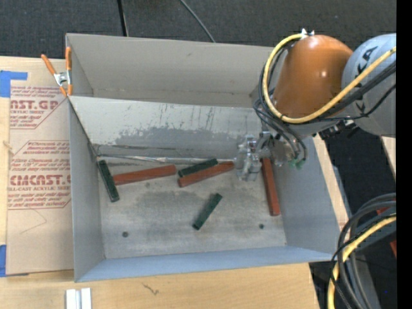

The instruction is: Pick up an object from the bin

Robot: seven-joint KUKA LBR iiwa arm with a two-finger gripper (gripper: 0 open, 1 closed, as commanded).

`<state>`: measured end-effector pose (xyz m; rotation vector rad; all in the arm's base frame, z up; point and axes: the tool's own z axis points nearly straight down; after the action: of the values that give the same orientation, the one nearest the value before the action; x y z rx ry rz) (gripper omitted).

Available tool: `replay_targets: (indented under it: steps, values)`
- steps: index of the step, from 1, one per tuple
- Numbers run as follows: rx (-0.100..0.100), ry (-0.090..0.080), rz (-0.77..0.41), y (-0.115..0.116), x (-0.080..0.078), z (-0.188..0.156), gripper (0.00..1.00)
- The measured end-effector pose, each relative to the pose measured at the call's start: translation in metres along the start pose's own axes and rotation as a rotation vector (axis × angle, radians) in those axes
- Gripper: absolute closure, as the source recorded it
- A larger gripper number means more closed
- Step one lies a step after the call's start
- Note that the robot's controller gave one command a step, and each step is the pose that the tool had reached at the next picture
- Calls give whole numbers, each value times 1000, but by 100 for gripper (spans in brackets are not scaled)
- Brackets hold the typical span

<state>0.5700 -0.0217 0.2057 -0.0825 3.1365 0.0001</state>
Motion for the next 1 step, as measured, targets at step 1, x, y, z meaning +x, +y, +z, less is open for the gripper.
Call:
replay_targets:
  steps: [1]
  values:
    - [-1,1,0,0,0,0,0]
